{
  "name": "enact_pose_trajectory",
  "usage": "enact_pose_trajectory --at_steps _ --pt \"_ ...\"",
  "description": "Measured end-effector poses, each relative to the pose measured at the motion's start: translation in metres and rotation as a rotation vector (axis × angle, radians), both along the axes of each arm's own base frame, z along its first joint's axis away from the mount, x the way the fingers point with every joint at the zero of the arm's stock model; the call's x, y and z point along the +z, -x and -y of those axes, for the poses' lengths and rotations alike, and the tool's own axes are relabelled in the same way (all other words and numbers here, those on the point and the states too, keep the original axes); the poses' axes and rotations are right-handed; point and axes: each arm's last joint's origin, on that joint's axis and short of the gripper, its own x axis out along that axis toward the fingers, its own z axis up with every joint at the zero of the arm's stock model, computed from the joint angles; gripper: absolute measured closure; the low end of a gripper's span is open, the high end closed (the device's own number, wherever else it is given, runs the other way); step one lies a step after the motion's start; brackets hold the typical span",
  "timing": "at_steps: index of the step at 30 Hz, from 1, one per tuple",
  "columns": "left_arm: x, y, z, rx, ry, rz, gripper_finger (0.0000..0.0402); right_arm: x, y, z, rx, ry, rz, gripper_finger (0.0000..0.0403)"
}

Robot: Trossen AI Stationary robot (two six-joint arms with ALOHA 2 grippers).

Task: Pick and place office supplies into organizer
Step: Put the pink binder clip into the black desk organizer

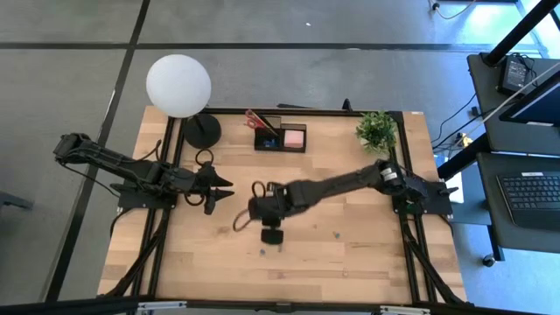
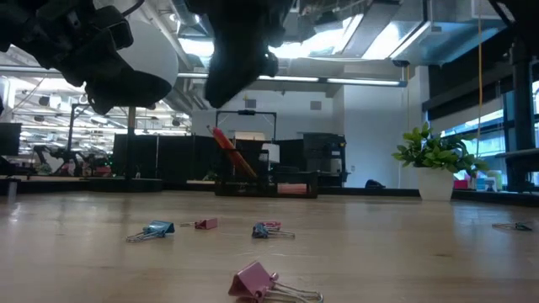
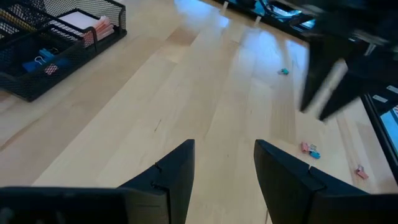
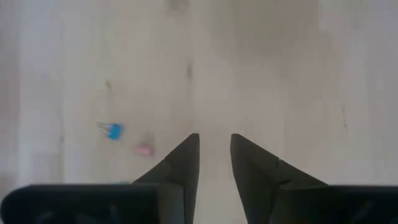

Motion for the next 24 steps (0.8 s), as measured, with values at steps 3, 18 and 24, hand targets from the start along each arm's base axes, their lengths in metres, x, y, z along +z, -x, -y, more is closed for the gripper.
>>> enact_pose_trajectory --at_steps 3,18,24 --pt "0.000 0.000 0.000 0.000 0.000 -0.001 0.0242 0.002 0.001 -0.018 0.004 0.008 0.043 0.0299" --pt "0.000 0.000 0.000 -0.020 -0.040 -0.009 0.0242 -0.003 0.010 -0.049 -0.136 -0.062 0.041 0.0213" --pt "-0.001 0.000 0.000 -0.020 -0.041 -0.017 0.0242 -0.023 0.003 -0.055 -0.120 -0.056 0.021 0.0212"
